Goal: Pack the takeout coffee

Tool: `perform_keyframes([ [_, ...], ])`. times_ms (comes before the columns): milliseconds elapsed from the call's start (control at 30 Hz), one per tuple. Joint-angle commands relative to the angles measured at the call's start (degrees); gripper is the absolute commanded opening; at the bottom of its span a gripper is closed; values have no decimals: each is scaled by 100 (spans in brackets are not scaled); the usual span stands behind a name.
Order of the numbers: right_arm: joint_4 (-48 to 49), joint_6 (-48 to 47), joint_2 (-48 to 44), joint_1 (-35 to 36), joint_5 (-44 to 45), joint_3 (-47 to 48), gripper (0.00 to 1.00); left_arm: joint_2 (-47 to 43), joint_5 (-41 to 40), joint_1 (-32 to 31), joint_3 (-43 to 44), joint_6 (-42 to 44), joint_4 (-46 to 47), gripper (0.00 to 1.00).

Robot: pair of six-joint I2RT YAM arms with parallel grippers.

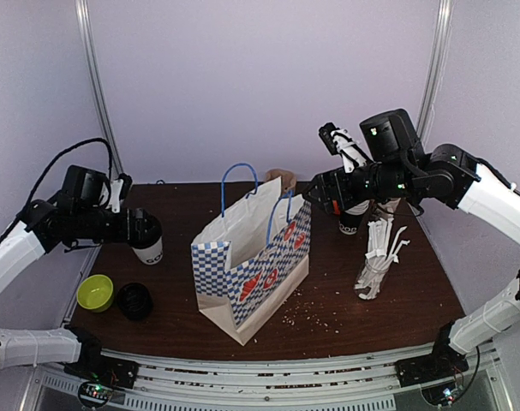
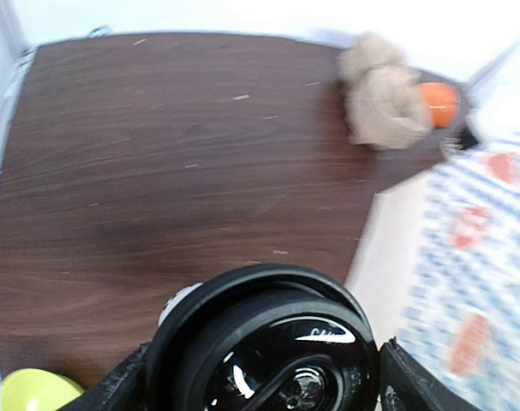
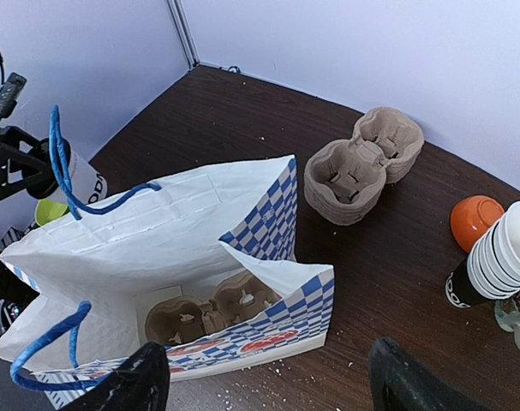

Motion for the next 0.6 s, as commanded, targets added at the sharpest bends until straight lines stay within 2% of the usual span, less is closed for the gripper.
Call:
perform_keyframes([
  [0, 61, 106, -124, -32, 178, -48, 82, -684, 552, -638, 65, -646, -334, 57],
  [167, 133, 138, -173, -34, 239, -137, 82, -1253, 67, -2035, 14, -1589, -781, 54],
  [400, 259, 204, -361, -31, 412, -403, 82, -1900, 166, -3151, -405, -2625, -883, 48],
  [567, 225, 275, -536, -31, 412, -582, 82, -1638, -202, -4380, -478, -3063, -473, 46],
])
